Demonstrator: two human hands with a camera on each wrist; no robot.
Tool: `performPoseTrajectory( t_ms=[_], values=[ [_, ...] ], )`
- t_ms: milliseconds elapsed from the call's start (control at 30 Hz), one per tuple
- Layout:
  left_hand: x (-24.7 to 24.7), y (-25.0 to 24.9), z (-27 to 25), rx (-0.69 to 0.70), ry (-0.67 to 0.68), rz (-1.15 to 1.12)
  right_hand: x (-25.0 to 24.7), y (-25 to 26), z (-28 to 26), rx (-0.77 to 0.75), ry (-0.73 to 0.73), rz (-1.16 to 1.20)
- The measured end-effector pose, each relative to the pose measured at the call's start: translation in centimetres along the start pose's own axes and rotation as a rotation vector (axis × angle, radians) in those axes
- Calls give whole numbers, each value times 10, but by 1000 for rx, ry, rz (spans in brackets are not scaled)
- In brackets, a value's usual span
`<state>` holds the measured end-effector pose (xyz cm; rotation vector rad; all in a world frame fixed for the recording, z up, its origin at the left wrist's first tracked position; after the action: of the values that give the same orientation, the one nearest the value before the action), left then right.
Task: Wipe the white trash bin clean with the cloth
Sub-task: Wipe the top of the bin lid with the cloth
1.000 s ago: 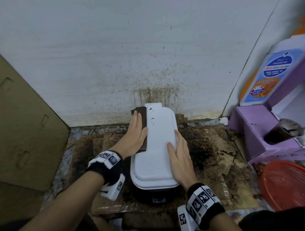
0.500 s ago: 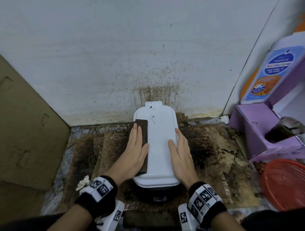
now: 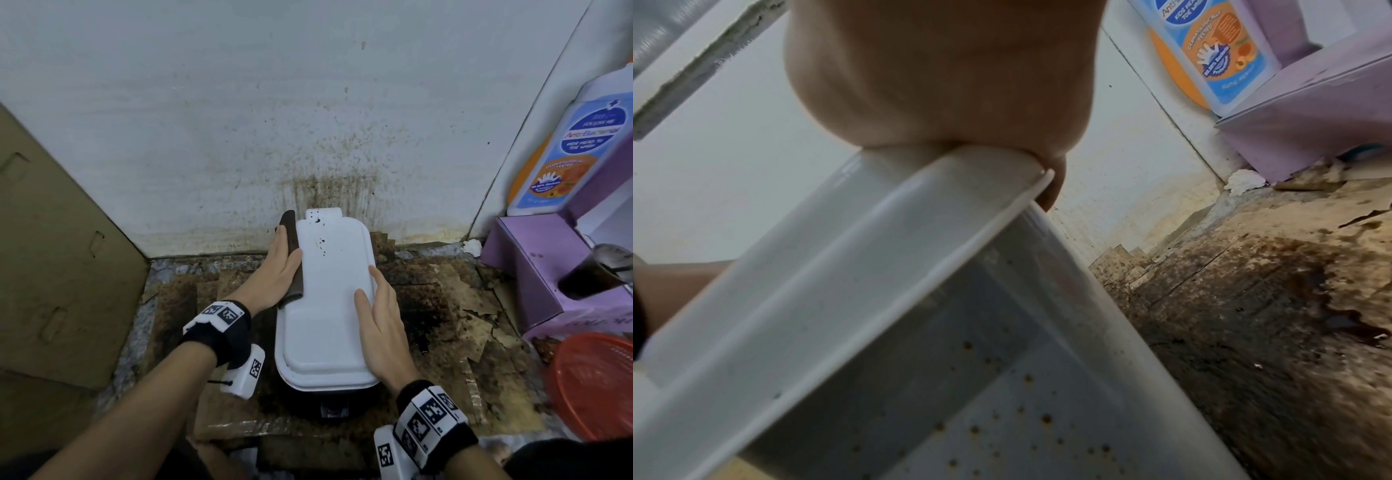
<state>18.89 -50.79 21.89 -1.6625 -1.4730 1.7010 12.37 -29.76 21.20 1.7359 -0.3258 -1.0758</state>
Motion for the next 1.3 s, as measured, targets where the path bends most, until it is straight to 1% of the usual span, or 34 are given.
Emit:
performPoseTrajectory(
  t_ms=[100,267,367,433,567,600,733,800,900,967,1067,1167,1233,1300],
  values=[
    [9,0,-21,-31,1,-22,-1,0,-1,0,0,5],
    [32,1,-71,-25,-10,-40,-1,1,-2,-1,-4,-2],
    [45,0,-96,30,-30,10,-2,2,-3,-1,-7,-11],
    [49,-1,-102,75,-32,129,-2,2,-4,0,-6,-14],
    [52,-22,-100,246,-31,554,-2,1,-3,-3,-9,-9],
    [54,-25,-97,270,-14,608,-2,0,-2,-3,-12,-7],
    [52,-28,-83,295,36,732,-1,0,-1,-6,-20,-7],
    [49,-31,-70,291,57,745,-1,0,0,-1,-19,-11],
    [41,-32,-30,272,69,799,1,0,1,4,-7,-13],
    [31,-30,6,228,83,827,0,1,0,7,1,-19],
    [14,-31,50,144,98,762,0,4,-1,-2,7,-24],
    [4,-39,70,50,137,605,0,5,-1,-1,10,-26],
    [0,-41,72,45,127,592,0,4,-1,2,19,-21],
    [0,-40,69,80,95,600,0,3,0,7,28,-24]
  ],
)
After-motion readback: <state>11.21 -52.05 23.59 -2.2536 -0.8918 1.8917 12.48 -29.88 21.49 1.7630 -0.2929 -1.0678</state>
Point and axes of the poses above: each hand's wrist, its own z-axis towards the middle knuckle, its own x-axis out of the palm, y = z × x, the point moved 9 cm from there along z, towards the middle knuckle, and after that the axes turned 4 degrees about -z, right-handed, at the moved point
